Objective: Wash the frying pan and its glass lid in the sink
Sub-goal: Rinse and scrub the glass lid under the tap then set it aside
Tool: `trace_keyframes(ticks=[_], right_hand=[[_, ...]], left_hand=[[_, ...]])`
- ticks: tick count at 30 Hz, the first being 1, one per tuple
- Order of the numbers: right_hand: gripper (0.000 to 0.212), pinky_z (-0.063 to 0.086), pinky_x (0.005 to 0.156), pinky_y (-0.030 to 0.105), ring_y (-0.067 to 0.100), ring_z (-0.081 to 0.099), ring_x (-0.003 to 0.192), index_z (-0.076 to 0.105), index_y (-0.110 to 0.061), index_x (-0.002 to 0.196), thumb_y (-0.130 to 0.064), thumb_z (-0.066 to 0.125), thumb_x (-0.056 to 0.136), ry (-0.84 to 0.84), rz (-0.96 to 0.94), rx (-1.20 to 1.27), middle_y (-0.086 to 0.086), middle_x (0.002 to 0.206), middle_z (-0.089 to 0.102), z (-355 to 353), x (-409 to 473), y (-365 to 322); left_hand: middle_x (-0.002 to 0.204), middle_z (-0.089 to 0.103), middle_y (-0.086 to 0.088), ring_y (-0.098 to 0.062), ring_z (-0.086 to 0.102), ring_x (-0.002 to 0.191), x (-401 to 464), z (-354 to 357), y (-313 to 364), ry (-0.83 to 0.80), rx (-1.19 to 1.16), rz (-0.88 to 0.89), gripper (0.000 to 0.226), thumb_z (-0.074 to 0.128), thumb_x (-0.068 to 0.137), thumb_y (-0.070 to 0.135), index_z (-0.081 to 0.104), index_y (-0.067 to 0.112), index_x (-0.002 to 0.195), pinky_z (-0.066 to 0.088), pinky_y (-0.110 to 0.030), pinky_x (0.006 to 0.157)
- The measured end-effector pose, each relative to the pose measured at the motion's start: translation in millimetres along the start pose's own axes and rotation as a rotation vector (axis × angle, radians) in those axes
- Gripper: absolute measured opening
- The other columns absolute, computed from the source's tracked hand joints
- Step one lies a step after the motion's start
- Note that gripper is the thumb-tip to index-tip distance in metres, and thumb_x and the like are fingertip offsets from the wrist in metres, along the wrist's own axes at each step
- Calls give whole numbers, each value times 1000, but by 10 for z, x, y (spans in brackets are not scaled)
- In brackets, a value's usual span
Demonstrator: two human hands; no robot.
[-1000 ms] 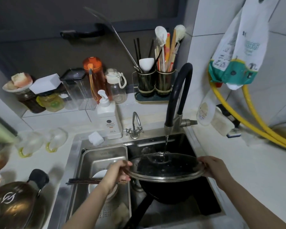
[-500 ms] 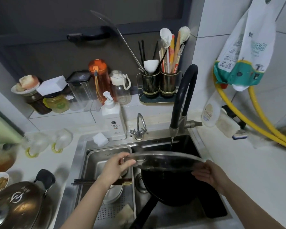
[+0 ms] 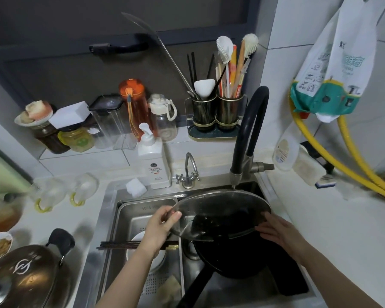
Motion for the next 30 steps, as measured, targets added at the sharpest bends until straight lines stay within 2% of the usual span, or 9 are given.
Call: trace_keyframes(ticks=[7,10,12,13,15,17,22,25,30], right_hand=[[25,53,80,31,19,66,87,60,-23,112,-36,50,93,131,-200,-322,4,99,69,85,50,-358],[14,46,71,15,14,62,79,62,-24,99,-31,53,92,139,-355,-427,3,87,68,287,-27,-736],[29,42,67,16,24,62,79,65,-18,96,-44,58,85,151,-431,-495,12,86,65,346,-13,-880],[34,41,74,18,25,60,89,65,-18,101,-46,59,84,143,-421,-501,12,96,62,360,24,-873],[27,39,85,19,18,54,103,61,-20,111,-33,61,87,112,-384,-431,5,111,55,414,19,-853],[24,42,79,15,15,58,103,61,-22,111,-24,61,87,68,-366,-310,2,111,61,486,-20,-834],[27,47,81,16,13,62,103,63,-22,113,-21,64,85,-35,-360,-192,0,110,67,646,-68,-897],[23,47,71,8,11,61,98,63,-19,110,-17,62,86,-89,-347,-171,1,105,66,763,-90,-954],[11,48,67,10,15,62,92,66,-23,95,-17,63,86,-70,-336,-152,0,96,68,836,-30,-923]], left_hand=[[81,61,-7,-14,56,79,-183,-91,-232,53,-168,-5,4,64,86,8,66,6,88,44,-21,71],[99,67,-14,-23,60,93,-235,-221,-521,97,-259,-70,17,69,82,16,67,9,98,44,-33,83],[102,64,-20,-28,59,97,-278,-262,-657,98,-340,-101,29,75,76,21,66,7,100,46,-37,89],[101,63,-20,-26,61,96,-304,-264,-714,93,-404,-115,32,75,74,19,65,4,101,50,-34,89],[94,69,-13,-17,67,88,-369,-220,-757,57,-516,-128,35,70,70,14,63,-1,101,54,-21,81],[84,74,-6,-9,71,79,-435,-177,-765,13,-598,-120,40,72,59,16,64,1,95,55,-16,75],[84,75,-11,-13,73,74,-545,-168,-900,-35,-717,-133,49,76,48,13,63,-2,92,59,-20,69],[96,73,-20,-23,73,83,-605,-166,-948,-51,-801,-151,56,91,42,12,69,-3,92,60,-29,73],[86,74,-18,-22,73,72,-719,-135,-1063,-11,-833,-270,49,72,53,10,63,-1,99,59,-35,67]])
Point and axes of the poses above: each hand's wrist, its own x-axis towards the middle knuckle, its own z-axis out of the palm, y = z × x, the point moved 10 cm from there along x, towards the middle knuckle
